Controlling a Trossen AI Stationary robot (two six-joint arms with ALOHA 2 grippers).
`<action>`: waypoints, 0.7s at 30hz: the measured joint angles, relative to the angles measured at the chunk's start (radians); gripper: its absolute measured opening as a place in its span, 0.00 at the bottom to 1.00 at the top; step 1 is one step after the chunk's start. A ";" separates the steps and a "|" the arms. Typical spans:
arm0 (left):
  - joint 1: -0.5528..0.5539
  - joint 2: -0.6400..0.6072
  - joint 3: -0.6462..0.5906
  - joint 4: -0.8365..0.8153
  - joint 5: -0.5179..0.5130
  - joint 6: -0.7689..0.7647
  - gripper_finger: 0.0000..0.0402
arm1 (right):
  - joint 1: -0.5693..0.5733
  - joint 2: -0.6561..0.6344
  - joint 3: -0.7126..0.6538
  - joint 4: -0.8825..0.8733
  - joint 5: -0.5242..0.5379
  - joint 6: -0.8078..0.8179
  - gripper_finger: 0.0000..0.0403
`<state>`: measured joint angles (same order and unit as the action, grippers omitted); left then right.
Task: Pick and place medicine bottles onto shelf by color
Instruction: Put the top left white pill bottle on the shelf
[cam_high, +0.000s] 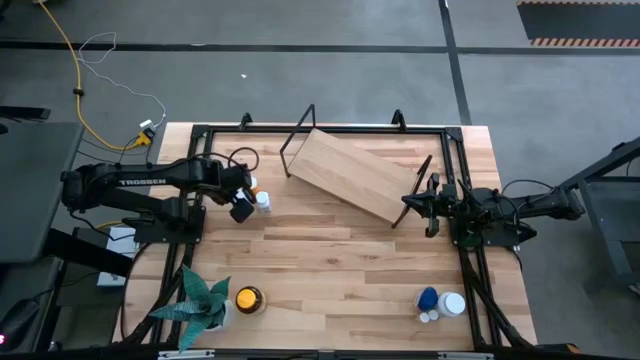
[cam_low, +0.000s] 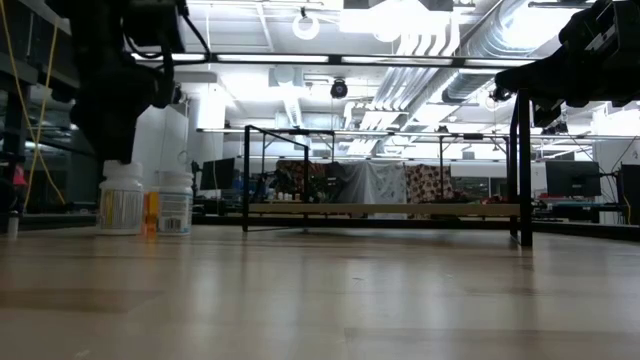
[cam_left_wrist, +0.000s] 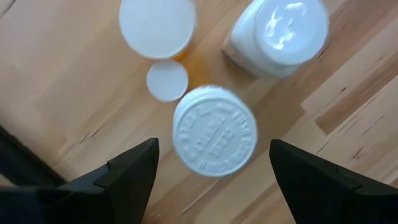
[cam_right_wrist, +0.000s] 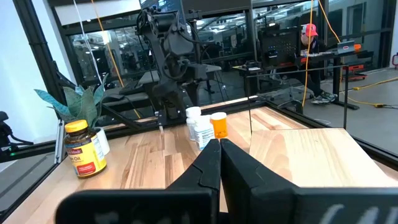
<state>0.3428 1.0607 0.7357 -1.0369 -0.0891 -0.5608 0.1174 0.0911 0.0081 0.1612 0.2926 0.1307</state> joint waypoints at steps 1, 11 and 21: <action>0.000 0.000 0.000 0.005 0.000 0.005 0.74 | 0.000 0.000 0.000 0.000 0.000 0.000 0.00; 0.000 0.066 0.000 0.036 0.001 0.026 0.74 | 0.000 0.000 0.000 0.000 0.000 0.000 0.00; 0.000 0.090 0.000 0.047 -0.009 0.041 0.68 | 0.000 0.000 0.000 0.000 0.000 0.000 0.00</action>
<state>0.3428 1.1503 0.7361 -0.9901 -0.0980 -0.5194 0.1173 0.0911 0.0079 0.1612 0.2924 0.1308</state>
